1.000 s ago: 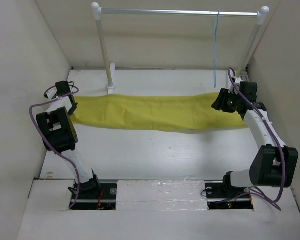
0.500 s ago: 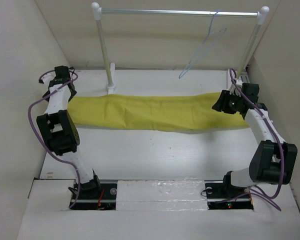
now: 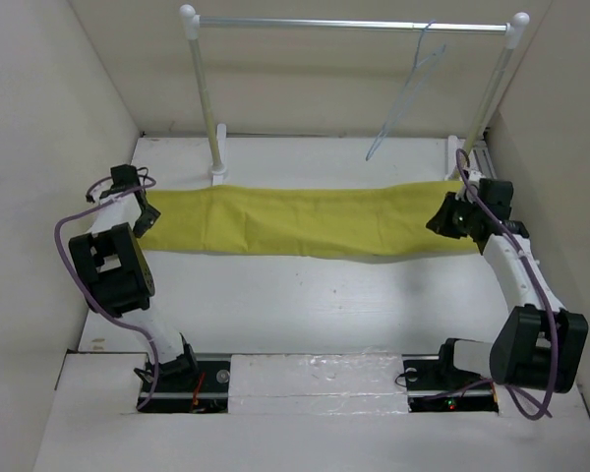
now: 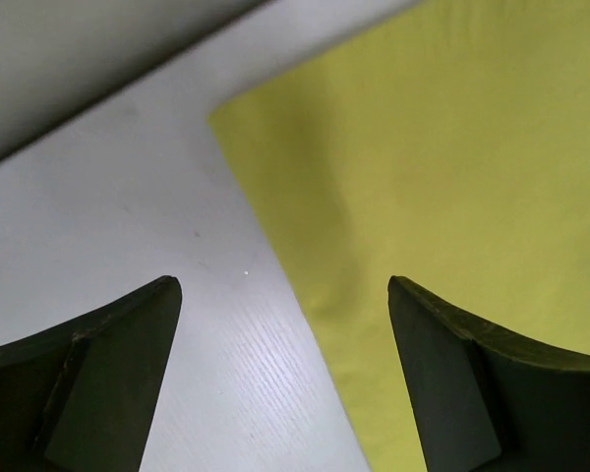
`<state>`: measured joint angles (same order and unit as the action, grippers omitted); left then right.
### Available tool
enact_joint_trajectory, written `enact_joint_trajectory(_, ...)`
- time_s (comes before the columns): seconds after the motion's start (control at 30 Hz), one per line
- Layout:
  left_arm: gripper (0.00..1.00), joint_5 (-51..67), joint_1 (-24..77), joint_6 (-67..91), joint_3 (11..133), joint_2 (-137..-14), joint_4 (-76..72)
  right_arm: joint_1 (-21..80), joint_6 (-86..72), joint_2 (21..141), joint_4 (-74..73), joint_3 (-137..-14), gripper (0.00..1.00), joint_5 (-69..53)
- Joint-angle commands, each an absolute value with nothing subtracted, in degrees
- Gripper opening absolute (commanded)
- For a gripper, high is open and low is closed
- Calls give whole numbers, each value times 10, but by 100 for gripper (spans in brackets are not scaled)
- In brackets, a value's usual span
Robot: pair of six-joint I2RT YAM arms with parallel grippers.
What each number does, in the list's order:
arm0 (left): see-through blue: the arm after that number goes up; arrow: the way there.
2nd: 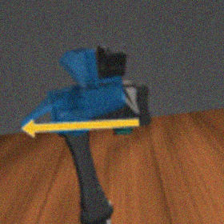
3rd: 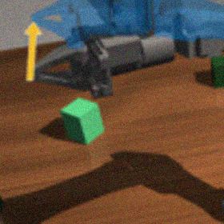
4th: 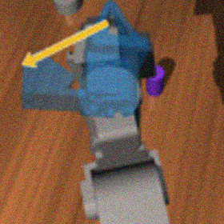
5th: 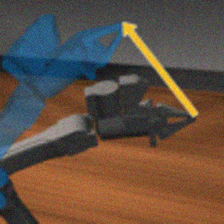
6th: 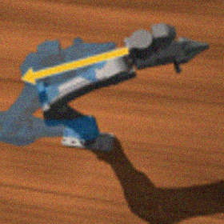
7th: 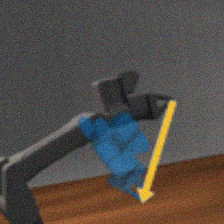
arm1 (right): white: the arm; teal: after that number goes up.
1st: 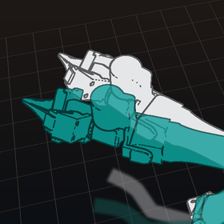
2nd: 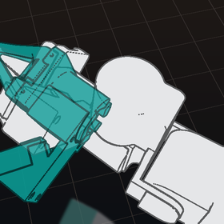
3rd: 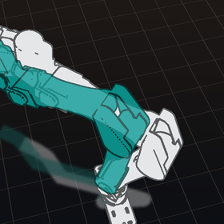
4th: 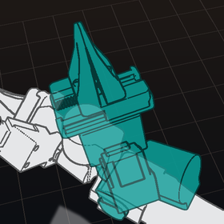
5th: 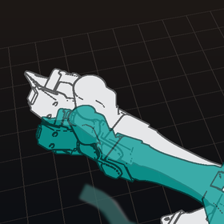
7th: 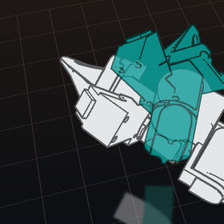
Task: Place the trousers on the hanger
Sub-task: Fold the trousers at the center of the board.
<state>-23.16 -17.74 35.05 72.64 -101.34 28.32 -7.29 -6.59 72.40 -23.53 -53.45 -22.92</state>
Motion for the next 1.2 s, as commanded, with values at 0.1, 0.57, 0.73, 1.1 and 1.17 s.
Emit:
enact_joint_trajectory(0.1, 84, -148, -173, 366, 674, -1012, 214, -164, -126, 717, -213, -490, 61, -212)
enact_joint_trajectory(0.57, 52, -115, -173, 361, 679, -1083, 187, -229, -342, 843, -6, -363, 71, -219)
enact_joint_trajectory(0.73, 2, -133, -173, 352, 695, -1104, 186, -223, -405, 902, 81, -373, 50, -222)
enact_joint_trajectory(1.1, 0, -311, -178, 326, 653, -1078, 225, -226, -294, 713, -63, -316, 0, -149)
enact_joint_trajectory(1.17, 0, -336, -178, 330, 636, -1069, 243, -247, -272, 650, -100, -297, 0, -156)
